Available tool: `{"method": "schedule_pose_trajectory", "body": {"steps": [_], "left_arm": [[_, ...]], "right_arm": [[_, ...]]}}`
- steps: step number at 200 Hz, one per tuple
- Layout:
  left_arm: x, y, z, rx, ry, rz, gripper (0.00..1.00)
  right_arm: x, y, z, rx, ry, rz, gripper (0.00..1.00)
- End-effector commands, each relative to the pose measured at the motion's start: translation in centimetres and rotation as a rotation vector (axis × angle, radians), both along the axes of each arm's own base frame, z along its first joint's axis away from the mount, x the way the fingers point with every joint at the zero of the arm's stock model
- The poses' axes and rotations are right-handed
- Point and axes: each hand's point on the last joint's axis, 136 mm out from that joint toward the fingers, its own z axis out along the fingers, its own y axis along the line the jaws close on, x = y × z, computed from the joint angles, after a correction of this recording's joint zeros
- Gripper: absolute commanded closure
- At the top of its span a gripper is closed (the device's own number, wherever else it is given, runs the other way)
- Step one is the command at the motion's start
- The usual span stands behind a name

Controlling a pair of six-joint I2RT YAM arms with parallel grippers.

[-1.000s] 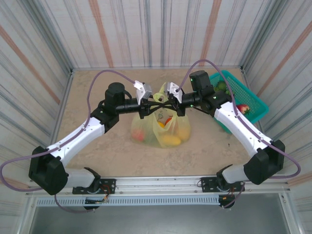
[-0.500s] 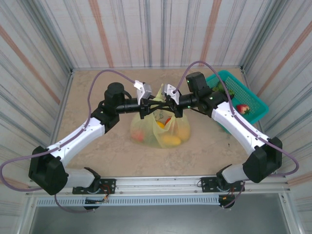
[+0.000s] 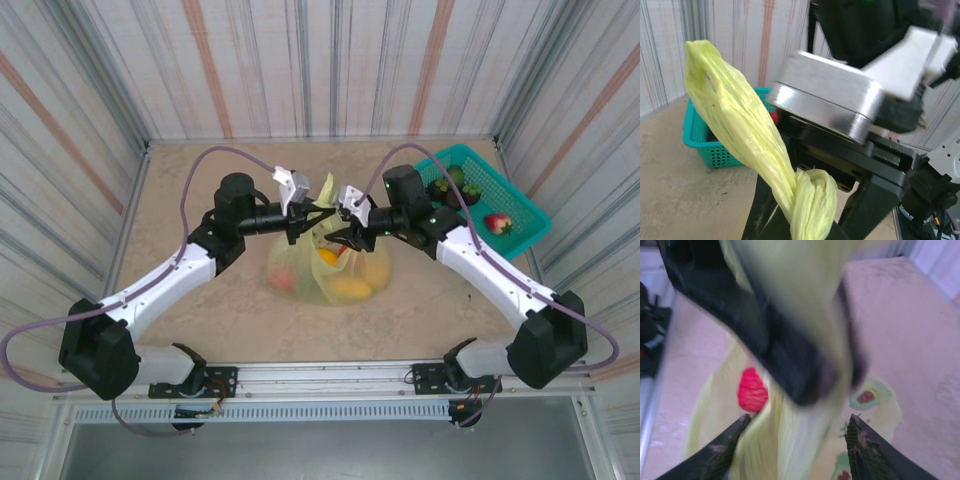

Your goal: Place the fake fruits into the plastic bag and tie a complex knot

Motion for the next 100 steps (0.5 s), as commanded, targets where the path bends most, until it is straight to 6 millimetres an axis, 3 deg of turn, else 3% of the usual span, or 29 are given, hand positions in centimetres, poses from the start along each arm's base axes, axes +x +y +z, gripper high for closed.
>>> {"method": "schedule_pose_trajectory", "body": {"steps": [1,24,54,62,85,93,100], "left_arm": [[0.3,0.4,1.1,-0.054,-0.001,0.022,1.00],[0.4,0.3,1.1,-0.065,0.017,0.018,1.00],[0.4,0.2,1.3,-0.079,0.027,0.010,1.00],[0.4,0.2,1.1,-0.078,0.033,0.010,1.00],[0.6,0.3,1.0,-0.064,0.037,0.030,1.00],[0.8,0.4,0.9,-0.059,0.039,0.043,0.95],[0.8,0.5,0.8,-0.055,0.040,0.046,0.89]], "right_arm": [[2.2,-0.7,2.5,0.044,-0.195,-0.161,0.45],[3.4,-0.9,3.0,0.061,-0.248,-0.264,0.45],[3.5,0.5,2.6,0.049,-0.274,-0.263,0.49],[3.6,0.7,2.5,0.045,-0.278,-0.262,0.57],[3.6,0.5,3.4,0.070,-0.281,-0.255,0.92],[3.4,0.5,3.6,0.071,-0.269,-0.237,1.00],[3.1,0.5,3.6,0.067,-0.255,-0.220,1.00]]}}
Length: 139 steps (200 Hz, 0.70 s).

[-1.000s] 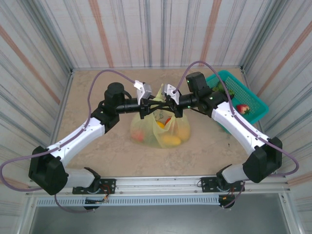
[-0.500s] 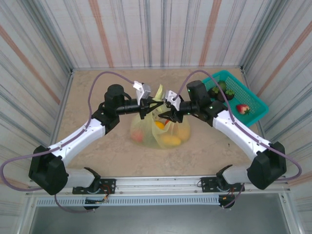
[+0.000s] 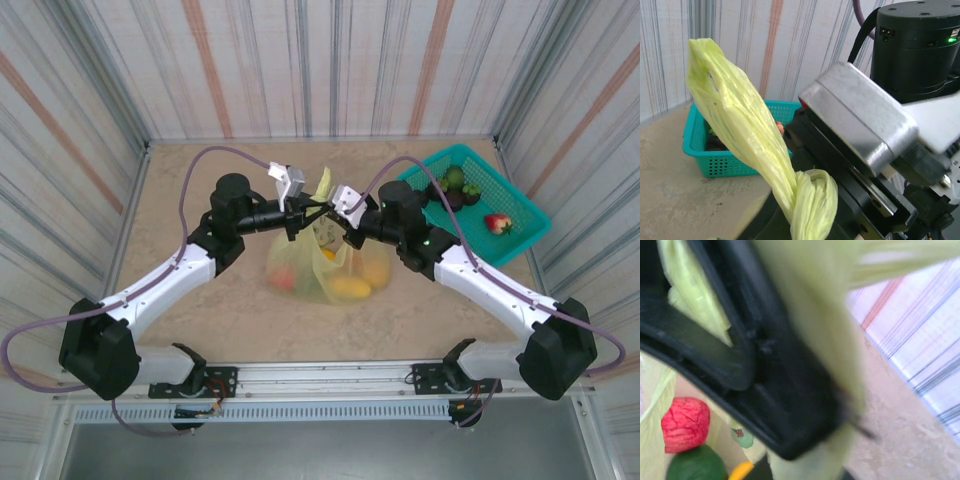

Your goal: Place the fake fruits into the plastic bag and tie a complex knot

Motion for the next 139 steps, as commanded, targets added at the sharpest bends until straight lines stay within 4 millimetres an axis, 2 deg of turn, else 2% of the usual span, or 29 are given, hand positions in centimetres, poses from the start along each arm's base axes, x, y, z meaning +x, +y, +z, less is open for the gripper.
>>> {"method": "schedule_pose_trajectory", "body": {"steps": [1,25,56,121,130,139], "left_arm": [[0.4,0.3,-0.3,0.007,0.010,0.027,0.88],[0.6,0.4,-0.7,0.015,0.022,0.042,0.70],[0.6,0.3,-0.6,0.012,0.021,0.041,0.60],[0.2,0.3,-0.6,0.015,0.021,0.037,0.59],[0.2,0.4,-0.7,0.015,0.020,0.039,0.62],[0.2,0.5,-0.6,0.013,0.016,0.038,0.71]], "right_arm": [[0.3,-0.3,1.6,0.020,-0.013,0.006,1.00],[-0.3,-0.1,1.7,0.014,0.014,0.049,1.00],[-1.4,0.8,1.2,-0.016,0.053,0.116,1.00],[-2.9,2.7,-0.4,-0.063,0.102,0.195,1.00],[-3.0,2.7,-0.5,-0.063,0.105,0.196,1.00],[-3.0,2.6,-0.5,-0.057,0.107,0.190,1.00]]}}
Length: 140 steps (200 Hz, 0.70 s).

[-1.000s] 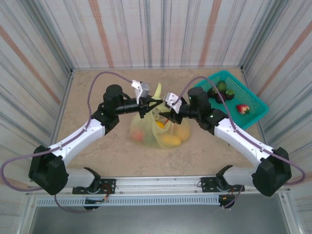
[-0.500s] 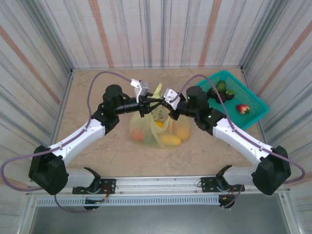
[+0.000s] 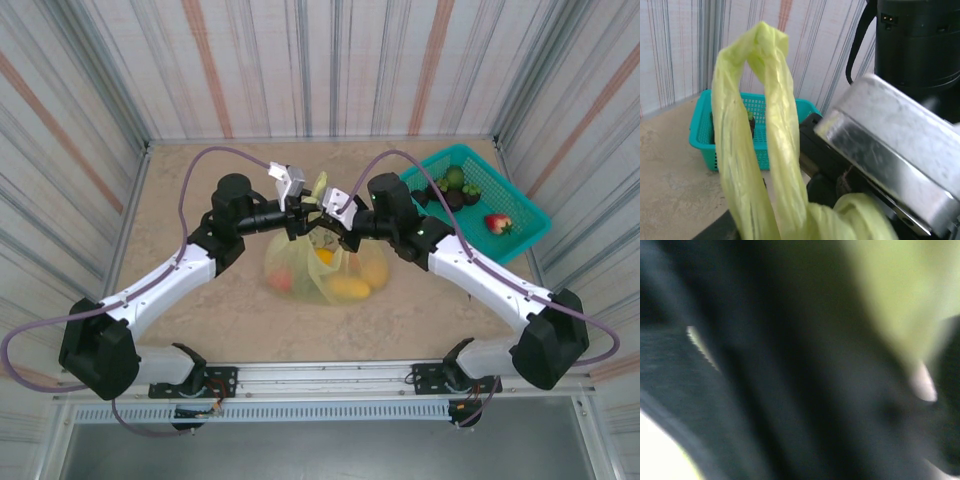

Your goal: Place the fake fruits into the plastic bag and tie a complex knot

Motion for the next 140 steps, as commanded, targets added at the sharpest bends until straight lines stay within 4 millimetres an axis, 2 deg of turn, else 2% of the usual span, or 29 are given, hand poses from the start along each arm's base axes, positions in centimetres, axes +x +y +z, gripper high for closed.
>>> {"method": "schedule_pose_trajectory", "body": {"steps": [1,17,32,52,69,85,113,124,140], "left_arm": [[-0.3,0.4,-0.1,0.001,-0.012,0.006,0.72],[-0.6,0.3,-0.2,-0.001,-0.015,-0.009,0.88],[-0.8,0.3,-0.1,-0.004,-0.020,-0.024,0.99],[-1.0,0.2,0.0,-0.006,-0.025,-0.033,1.00],[-0.8,0.4,0.2,-0.009,-0.030,-0.026,1.00],[-0.5,0.5,0.5,-0.013,-0.037,-0.013,1.00],[-0.2,0.5,0.7,-0.014,-0.043,-0.010,1.00],[-0.2,0.4,0.8,-0.016,-0.045,-0.017,1.00],[-0.3,0.2,0.8,-0.017,-0.048,-0.026,1.00]], "right_arm": [[-0.7,0.4,0.4,0.003,0.003,0.031,1.00],[-0.4,0.1,0.9,0.029,0.000,0.010,1.00],[-0.1,-0.2,1.4,0.056,0.011,-0.004,1.00],[0.2,-0.7,1.9,0.077,0.021,-0.029,1.00],[0.5,-1.5,2.6,0.109,0.033,-0.061,0.73],[-0.1,-2.5,4.1,0.162,0.053,-0.055,0.59],[-1.7,-4.5,7.4,0.302,0.150,-0.037,0.45],[-2.2,-4.8,8.7,0.361,0.202,-0.020,0.41],[-2.0,-4.6,10.3,0.429,0.264,-0.033,0.36]]}}
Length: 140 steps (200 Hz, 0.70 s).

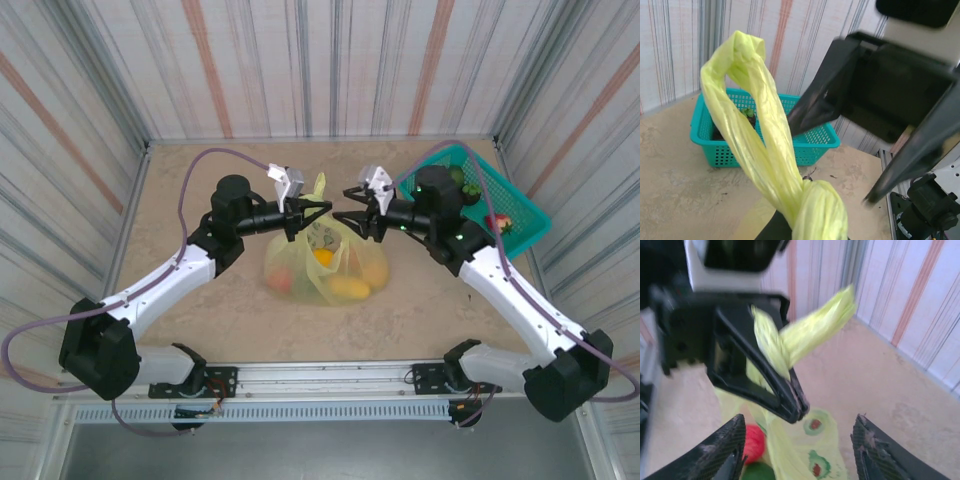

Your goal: Place the fake fruits into the plastic bag and tie a complex knot

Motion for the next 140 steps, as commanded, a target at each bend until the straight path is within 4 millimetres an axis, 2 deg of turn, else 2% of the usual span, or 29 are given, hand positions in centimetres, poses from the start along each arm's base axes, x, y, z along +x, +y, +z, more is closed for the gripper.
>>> {"method": "schedule_pose_trajectory", "body": {"steps": [1,20,32,49,72,100,122,140], "left_arm": [[-0.3,-0.1,1.3,-0.022,-0.048,-0.022,1.00],[-0.5,-0.4,1.3,-0.011,-0.061,-0.039,0.99],[-0.6,-0.7,1.3,-0.003,-0.070,-0.054,0.98],[-0.7,-0.8,1.4,-0.002,-0.079,-0.062,0.97],[-0.9,-0.8,1.6,-0.002,-0.088,-0.067,0.97],[-1.1,-0.7,1.6,0.003,-0.096,-0.068,0.96],[-1.2,-0.7,1.5,0.006,-0.097,-0.073,0.96],[-1.1,-0.7,1.4,0.011,-0.095,-0.069,0.95]], "right_arm": [[-1.4,0.6,2.9,0.155,0.143,0.062,0.36],[-0.5,1.4,4.6,0.242,0.248,0.071,0.34],[0.3,2.2,4.9,0.277,0.337,0.075,0.32],[1.7,2.9,4.5,0.296,0.425,0.050,0.29],[3.1,3.1,4.2,0.294,0.430,0.000,0.29],[3.7,3.6,3.8,0.286,0.458,-0.001,0.32],[4.2,4.0,4.0,0.313,0.476,0.005,0.41],[4.3,4.4,4.3,0.334,0.493,0.036,0.64]]}}
